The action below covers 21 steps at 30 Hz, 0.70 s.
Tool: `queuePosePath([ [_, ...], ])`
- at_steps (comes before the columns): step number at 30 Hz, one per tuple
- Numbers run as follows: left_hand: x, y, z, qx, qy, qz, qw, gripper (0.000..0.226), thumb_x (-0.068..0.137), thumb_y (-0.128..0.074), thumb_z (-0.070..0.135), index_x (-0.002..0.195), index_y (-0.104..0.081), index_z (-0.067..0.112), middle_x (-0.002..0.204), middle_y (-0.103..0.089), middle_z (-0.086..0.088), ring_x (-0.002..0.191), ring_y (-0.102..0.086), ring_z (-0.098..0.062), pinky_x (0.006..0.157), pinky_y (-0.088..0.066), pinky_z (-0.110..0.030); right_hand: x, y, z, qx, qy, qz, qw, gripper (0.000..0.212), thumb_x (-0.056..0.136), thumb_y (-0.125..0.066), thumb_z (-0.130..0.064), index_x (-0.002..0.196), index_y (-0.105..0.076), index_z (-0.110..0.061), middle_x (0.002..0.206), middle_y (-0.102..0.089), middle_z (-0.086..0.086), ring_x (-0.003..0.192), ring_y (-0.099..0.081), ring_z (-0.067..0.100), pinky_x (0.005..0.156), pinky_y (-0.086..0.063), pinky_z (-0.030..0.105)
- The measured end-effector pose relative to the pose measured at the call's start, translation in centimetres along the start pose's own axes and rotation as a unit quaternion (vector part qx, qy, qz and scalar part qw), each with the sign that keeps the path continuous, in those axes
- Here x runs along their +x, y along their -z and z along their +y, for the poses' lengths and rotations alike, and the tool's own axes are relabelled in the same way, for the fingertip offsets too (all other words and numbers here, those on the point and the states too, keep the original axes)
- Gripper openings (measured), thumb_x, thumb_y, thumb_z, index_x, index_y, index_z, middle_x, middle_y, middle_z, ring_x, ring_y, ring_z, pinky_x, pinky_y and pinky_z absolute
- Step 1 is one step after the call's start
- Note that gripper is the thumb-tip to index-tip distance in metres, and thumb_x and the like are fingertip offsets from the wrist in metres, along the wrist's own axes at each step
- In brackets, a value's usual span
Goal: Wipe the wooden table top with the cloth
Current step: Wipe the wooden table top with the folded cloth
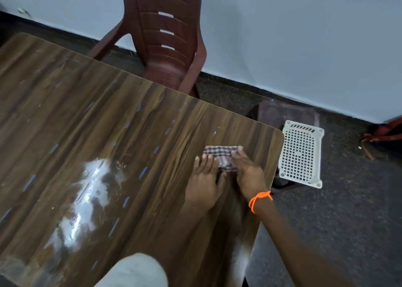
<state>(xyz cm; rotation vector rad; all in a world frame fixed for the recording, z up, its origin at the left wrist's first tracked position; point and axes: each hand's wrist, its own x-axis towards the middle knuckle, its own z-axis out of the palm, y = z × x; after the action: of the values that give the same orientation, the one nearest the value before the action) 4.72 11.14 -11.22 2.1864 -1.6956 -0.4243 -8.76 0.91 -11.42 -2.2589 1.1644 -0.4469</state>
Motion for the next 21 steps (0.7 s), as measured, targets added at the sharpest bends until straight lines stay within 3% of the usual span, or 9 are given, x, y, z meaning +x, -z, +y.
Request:
queuePosePath([
  [4, 6.6, 0.3, 0.3, 0.016, 0.014, 0.01, 1.0, 0.053, 0.103, -0.049, 0.034, 0.144, -0.052, 0.0, 0.15, -0.051, -0.022, 0.147, -0.038, -0.034, 0.127, -0.014, -0.048, 6.5, 0.7, 1.1, -0.004, -0.025, 0.017, 1.0, 0.041, 0.08, -0.052, 0.015, 0.116, -0.065, -0.001, 0.133, -0.056, 0.014, 0.132, -0.042, 0.022, 0.109, -0.034, 0.027],
  [8, 8.7, 0.6, -1.4, 0.053, 0.08, 0.019, 0.995, 0.057, 0.105, -0.04, 0.039, 0.15, -0.044, 0.005, 0.156, -0.045, -0.018, 0.152, -0.03, -0.029, 0.128, -0.006, -0.044, 11.7, -0.6, -0.5, -0.007, -0.008, -0.033, 0.999, 0.041, 0.086, -0.051, 0.005, 0.124, -0.06, -0.005, 0.137, -0.052, 0.014, 0.133, -0.041, 0.019, 0.111, -0.03, 0.026],
  [11, 6.4, 0.6, -2.6, 0.037, 0.096, 0.052, 0.993, 0.058, 0.104, -0.041, 0.04, 0.147, -0.049, 0.001, 0.152, -0.05, -0.02, 0.149, -0.036, -0.031, 0.127, -0.012, -0.047, 11.2, -1.3, -1.9, 0.018, 0.039, -0.062, 0.997, 0.041, 0.084, -0.053, 0.006, 0.124, -0.059, -0.003, 0.136, -0.051, 0.018, 0.132, -0.042, 0.025, 0.11, -0.025, 0.021],
  [15, 2.0, -0.2, -2.7, 0.004, 0.035, 0.08, 0.996, 0.055, 0.102, -0.044, 0.038, 0.136, -0.06, -0.002, 0.141, -0.059, -0.023, 0.14, -0.048, -0.037, 0.121, -0.029, -0.057, 6.6, -0.9, -1.0, 0.015, 0.059, -0.071, 0.996, 0.048, 0.08, -0.053, 0.013, 0.124, -0.06, -0.006, 0.14, -0.049, 0.012, 0.136, -0.036, 0.018, 0.112, -0.032, 0.031],
  [17, 1.9, -0.6, -1.8, -0.003, 0.01, 0.059, 0.998, 0.052, 0.101, -0.047, 0.037, 0.133, -0.063, -0.001, 0.138, -0.061, -0.023, 0.137, -0.051, -0.037, 0.119, -0.032, -0.058, 4.2, 0.0, -0.2, 0.019, 0.034, -0.031, 0.999, 0.048, 0.077, -0.055, 0.017, 0.118, -0.065, -0.006, 0.135, -0.054, 0.009, 0.135, -0.039, 0.018, 0.111, -0.031, 0.027],
  [21, 6.6, -0.6, 0.3, -0.008, -0.045, 0.013, 0.999, 0.047, 0.103, -0.052, 0.034, 0.134, -0.063, 0.001, 0.141, -0.061, -0.019, 0.14, -0.049, -0.033, 0.125, -0.022, -0.051, 3.7, 1.3, 1.3, 0.01, -0.06, 0.075, 0.995, 0.044, 0.076, -0.055, 0.018, 0.112, -0.068, -0.005, 0.129, -0.059, 0.008, 0.131, -0.044, 0.019, 0.107, -0.032, 0.019],
])
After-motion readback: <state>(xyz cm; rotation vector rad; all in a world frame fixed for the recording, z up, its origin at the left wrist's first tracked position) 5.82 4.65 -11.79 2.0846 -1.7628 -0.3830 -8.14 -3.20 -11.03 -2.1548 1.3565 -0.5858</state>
